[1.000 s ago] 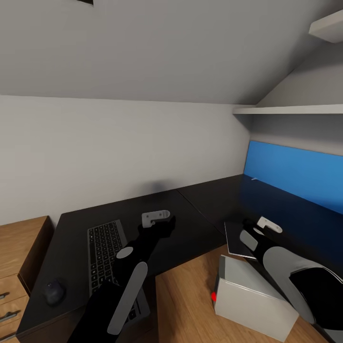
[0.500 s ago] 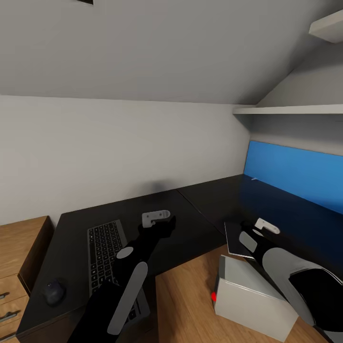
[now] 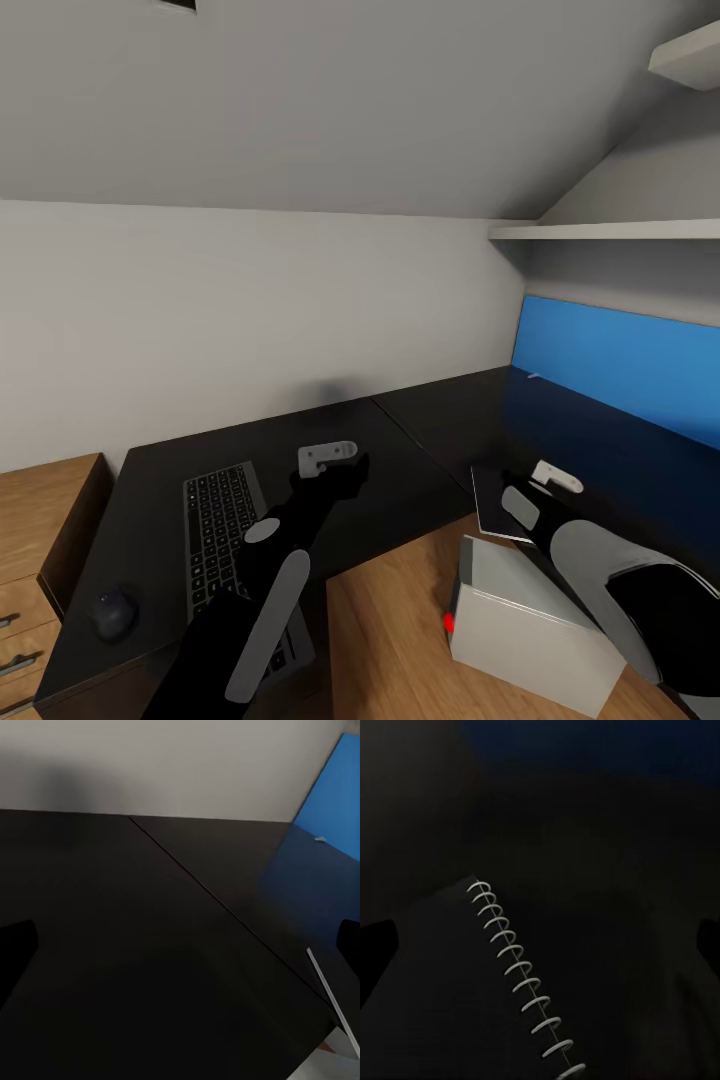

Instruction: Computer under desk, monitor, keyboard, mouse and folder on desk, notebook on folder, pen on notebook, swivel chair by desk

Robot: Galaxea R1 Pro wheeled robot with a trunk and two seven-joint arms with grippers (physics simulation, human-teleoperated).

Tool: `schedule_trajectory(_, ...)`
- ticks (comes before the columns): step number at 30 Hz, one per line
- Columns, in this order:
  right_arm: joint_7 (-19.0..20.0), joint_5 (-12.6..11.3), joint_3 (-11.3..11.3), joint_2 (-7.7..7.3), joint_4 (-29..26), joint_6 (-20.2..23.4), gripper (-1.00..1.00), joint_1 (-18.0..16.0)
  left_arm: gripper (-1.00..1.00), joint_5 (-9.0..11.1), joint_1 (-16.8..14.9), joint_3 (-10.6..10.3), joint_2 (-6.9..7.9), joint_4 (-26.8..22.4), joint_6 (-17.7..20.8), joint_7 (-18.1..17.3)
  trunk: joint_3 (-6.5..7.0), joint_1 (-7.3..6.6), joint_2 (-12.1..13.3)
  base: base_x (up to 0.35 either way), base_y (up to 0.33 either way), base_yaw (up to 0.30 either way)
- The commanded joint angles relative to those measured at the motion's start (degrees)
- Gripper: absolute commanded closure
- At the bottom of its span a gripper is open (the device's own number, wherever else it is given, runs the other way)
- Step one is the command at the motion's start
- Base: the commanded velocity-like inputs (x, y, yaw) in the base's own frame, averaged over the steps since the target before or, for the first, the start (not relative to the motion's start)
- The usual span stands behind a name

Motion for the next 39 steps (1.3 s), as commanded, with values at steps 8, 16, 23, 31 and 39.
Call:
schedule_trajectory(8,-0.2,-0.6,0.4,-0.04,-0.1,1.7,-1.0,0.0,-1.0,0.6,-0.1,-0.1,0.0,-0.1,0.1,0.6,-0.06,-0.01,0.0,0.0,0.0,0.0)
schedule_trajectory(16,-0.3,-0.6,0.4,-0.04,-0.1,2.3,-1.0,0.0,-1.0,0.6,-0.1,0.0,0.0,-0.1,0.1,0.6,-0.06,-0.01,0.0,0.0,0.0,0.0)
schedule_trajectory(23,-0.4,-0.5,0.4,-0.08,0.0,4.2,-1.0,0.0,-1.0,0.6,-0.1,0.0,0.0,-0.1,0.1,0.6,-0.06,-0.01,0.0,0.0,0.0,0.0)
schedule_trajectory(31,-0.4,-0.4,0.4,-0.21,-0.2,9.0,-1.0,0.0,-1.0,0.6,-0.1,-0.1,0.0,-0.1,0.1,0.6,-0.06,-0.01,0.0,0.0,0.0,0.0)
schedule_trajectory(39,-0.4,-0.5,3.1,-0.22,-0.1,9.5,-1.0,0.0,-1.0,0.6,-0.1,-0.2,0.0,-0.1,0.1,0.5,-0.06,-0.01,0.0,0.0,0.0,0.0)
